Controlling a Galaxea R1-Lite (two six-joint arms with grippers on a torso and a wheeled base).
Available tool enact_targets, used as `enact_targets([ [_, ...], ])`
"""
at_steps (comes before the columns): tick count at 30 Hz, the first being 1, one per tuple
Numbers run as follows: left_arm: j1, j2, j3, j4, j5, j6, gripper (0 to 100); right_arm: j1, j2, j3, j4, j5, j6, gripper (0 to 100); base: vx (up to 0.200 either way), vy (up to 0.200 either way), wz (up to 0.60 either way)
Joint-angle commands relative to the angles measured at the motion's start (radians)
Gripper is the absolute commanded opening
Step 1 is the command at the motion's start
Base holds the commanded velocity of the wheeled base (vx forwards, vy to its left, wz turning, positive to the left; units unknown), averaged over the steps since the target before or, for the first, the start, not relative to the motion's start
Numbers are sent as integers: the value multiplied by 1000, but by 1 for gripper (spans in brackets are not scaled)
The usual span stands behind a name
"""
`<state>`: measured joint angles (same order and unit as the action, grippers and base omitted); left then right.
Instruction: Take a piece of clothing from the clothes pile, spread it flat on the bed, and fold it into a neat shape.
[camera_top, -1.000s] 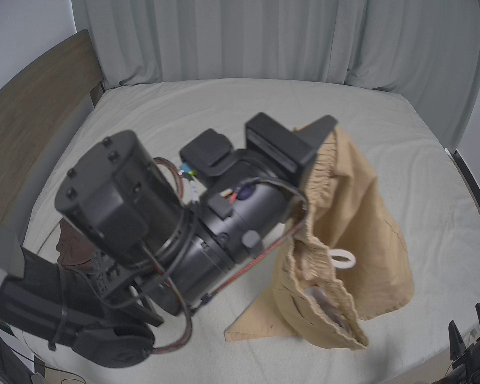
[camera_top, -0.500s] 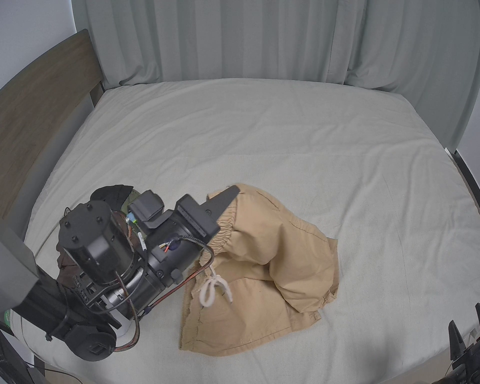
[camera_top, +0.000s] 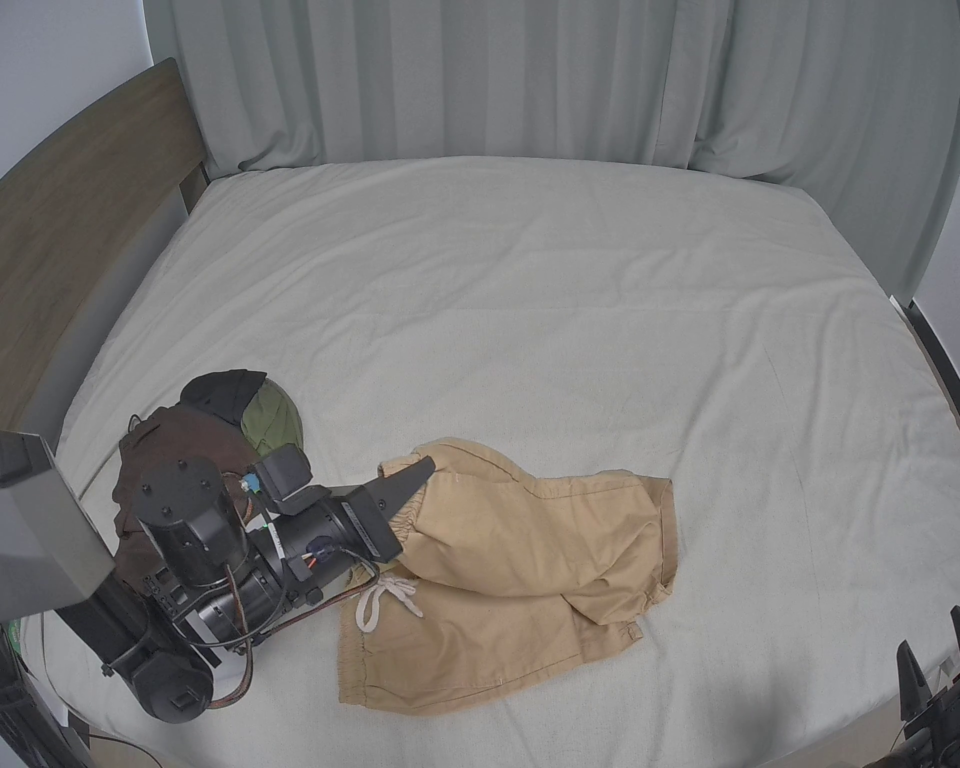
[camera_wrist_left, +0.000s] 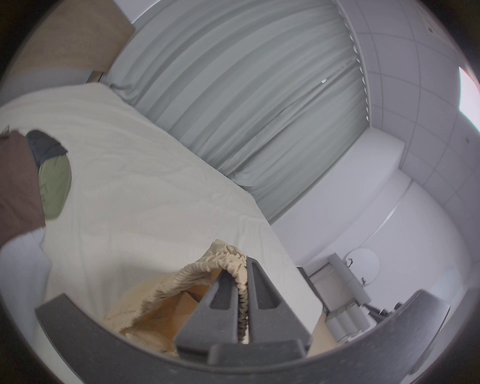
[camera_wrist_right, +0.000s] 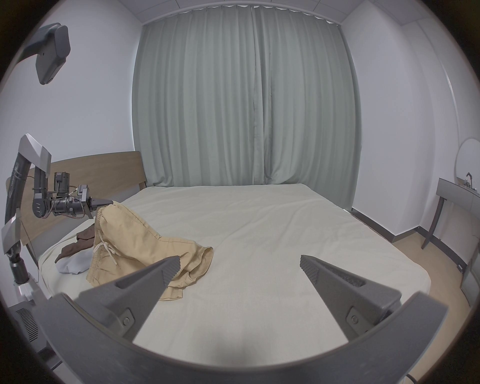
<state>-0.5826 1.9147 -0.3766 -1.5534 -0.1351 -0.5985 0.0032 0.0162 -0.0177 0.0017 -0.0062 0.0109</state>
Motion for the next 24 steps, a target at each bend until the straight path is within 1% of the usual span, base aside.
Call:
enact_targets([
  [1, 61, 9, 4, 1, -47, 75, 0, 0, -16, 18, 0, 0, 0, 100, 0, 0, 0],
  [2, 64, 9, 4, 1, -52, 86, 0, 0, -16, 18, 0, 0, 0, 100, 0, 0, 0],
  [3, 89, 12, 2, 1, -81, 140, 0, 1, -16, 18, 0, 0, 0, 100, 0, 0, 0],
  [4, 89, 12, 2, 1, -81, 140, 0, 1, -16, 18, 0, 0, 0, 100, 0, 0, 0],
  [6, 130, 15, -1, 1, -143, 232, 0, 1, -16, 18, 0, 0, -2, 100, 0, 0, 0],
  [10, 196, 18, 1, 1, -247, 358, 0, 1, -16, 18, 0, 2, -2, 100, 0, 0, 0],
  [11, 202, 18, -1, 1, -258, 368, 0, 0, -16, 18, 0, 2, -2, 100, 0, 0, 0],
  [12, 250, 21, -7, 1, -330, 430, 0, 0, -16, 18, 0, 2, -3, 100, 0, 0, 0],
  [13, 282, 23, -13, 3, -382, 467, 0, 0, -16, 18, 0, 2, -3, 100, 0, 0, 0],
  [17, 342, 27, -13, 3, -520, 503, 0, 0, -16, 18, 0, 2, -3, 100, 0, 0, 0],
  [18, 349, 27, -13, 1, -531, 505, 0, 1, -16, 18, 0, 2, -3, 100, 0, 0, 0],
  [20, 394, 27, -16, 1, -607, 525, 0, 0, -16, 18, 0, 2, -5, 100, 0, 0, 0],
  [23, 425, 27, -10, 1, -712, 554, 0, 0, -16, 18, 0, 3, -5, 100, 0, 0, 0],
  [24, 428, 27, -12, 1, -721, 562, 0, 0, -16, 18, 0, 3, -5, 100, 0, 0, 0],
])
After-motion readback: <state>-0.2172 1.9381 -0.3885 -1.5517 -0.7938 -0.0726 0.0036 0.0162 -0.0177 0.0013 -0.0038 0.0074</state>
